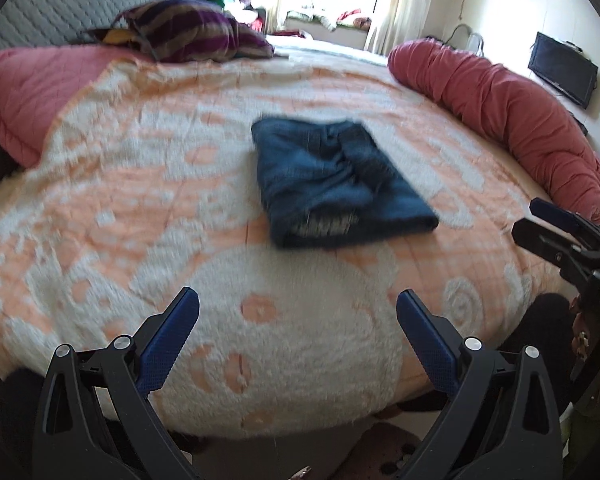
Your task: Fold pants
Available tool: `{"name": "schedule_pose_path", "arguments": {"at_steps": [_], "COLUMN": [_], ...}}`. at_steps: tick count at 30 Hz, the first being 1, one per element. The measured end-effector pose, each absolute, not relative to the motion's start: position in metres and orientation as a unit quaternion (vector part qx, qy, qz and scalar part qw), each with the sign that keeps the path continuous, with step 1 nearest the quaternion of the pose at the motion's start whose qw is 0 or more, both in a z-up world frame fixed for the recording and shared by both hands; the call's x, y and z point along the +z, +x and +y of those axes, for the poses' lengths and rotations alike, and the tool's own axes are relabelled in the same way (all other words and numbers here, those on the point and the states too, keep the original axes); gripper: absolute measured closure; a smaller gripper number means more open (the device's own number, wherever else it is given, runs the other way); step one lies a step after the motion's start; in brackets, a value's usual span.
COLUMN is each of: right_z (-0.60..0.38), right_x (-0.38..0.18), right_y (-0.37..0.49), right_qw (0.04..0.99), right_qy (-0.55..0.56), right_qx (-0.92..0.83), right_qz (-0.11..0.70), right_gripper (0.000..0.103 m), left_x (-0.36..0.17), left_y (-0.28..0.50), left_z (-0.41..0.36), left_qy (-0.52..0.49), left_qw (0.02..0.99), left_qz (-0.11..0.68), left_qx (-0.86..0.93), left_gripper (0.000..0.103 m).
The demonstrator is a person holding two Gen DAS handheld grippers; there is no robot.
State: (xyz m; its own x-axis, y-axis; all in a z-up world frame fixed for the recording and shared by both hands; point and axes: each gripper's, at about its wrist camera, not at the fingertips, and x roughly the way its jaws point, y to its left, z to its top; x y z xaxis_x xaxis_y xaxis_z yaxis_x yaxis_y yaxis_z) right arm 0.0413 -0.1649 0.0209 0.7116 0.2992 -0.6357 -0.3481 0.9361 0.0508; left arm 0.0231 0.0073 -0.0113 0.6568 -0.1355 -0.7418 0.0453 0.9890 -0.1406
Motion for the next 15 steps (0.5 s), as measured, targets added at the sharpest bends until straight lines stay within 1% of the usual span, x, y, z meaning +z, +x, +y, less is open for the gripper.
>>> {"name": "schedule_pose_path", "arguments": {"at_steps": [4,15], "right_z": [-0.163,-0.164], "right_x": [0.011,0.005], "right_y": [0.046,0.049], "right_qw": [0.920,0.917], "right_qy": [-0.032,-0.030], "right_qx": [0.174,0.176], "right_qz": [0.350,0.356], "right_gripper": [0.009,0.009], "left_x": [-0.021,-0.022], "left_y": [0.029,0.034], "left_z": [0.009,0.012], "left_qy": [-0.063,-0.073], "left_qw": [0.901,0.901], "left_qz": [0.427,0.427], "left_qx": [-0.047,-0.040], "left_gripper": [0.004,0.004]}}
